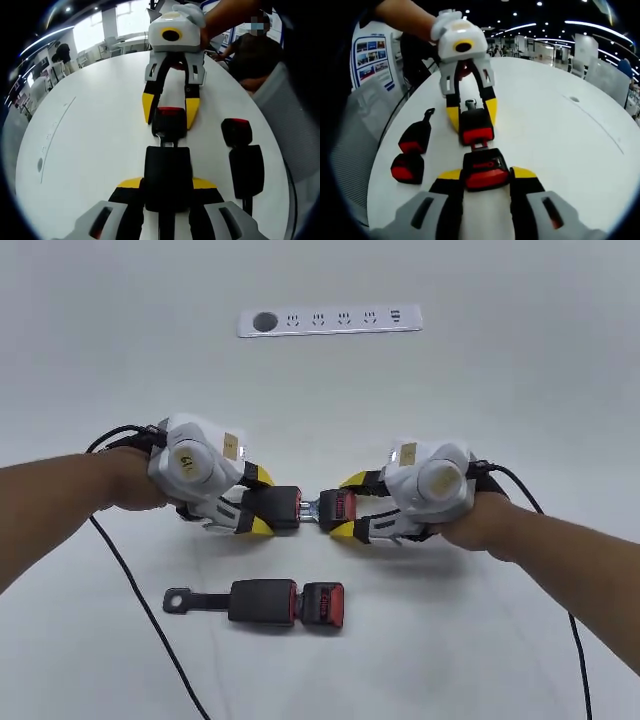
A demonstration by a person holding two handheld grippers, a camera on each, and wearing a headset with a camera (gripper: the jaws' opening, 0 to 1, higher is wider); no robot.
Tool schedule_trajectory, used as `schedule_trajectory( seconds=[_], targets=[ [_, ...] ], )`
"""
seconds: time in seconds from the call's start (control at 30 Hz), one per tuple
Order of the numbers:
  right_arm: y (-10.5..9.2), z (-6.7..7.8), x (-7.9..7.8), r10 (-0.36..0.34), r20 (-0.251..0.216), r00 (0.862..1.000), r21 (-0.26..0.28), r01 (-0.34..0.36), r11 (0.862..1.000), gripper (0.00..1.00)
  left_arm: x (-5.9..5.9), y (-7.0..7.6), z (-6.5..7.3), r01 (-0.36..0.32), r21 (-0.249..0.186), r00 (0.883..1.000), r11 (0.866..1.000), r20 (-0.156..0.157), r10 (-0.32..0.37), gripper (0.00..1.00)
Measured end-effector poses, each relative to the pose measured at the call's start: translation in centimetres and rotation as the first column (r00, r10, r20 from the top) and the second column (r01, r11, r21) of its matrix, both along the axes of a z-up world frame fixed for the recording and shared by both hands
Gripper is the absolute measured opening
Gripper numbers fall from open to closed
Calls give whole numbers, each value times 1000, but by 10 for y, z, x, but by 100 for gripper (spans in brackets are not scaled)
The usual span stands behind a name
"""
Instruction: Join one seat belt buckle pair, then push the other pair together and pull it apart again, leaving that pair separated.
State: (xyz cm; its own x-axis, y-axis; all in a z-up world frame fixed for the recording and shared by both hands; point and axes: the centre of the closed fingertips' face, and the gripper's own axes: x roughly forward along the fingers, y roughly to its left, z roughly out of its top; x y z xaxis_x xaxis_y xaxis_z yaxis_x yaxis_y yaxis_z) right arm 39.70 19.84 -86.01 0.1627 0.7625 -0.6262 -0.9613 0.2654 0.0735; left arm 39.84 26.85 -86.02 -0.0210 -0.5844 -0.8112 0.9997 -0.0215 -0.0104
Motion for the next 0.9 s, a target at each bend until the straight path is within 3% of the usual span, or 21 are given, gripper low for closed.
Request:
schedule_trajectory(
  seconds=[0.17,0.9],
  targets=[
    [-1,-1,-1,18,22,1000,-16,-18,1000,37,0,0,0,1,2,1000,1000,-1,-1,35],
    [-48,-1,-7,5,31,1000,-36,-4,999,37,0,0,0,-7,6,1000,1000,-2,7,35]
  ],
)
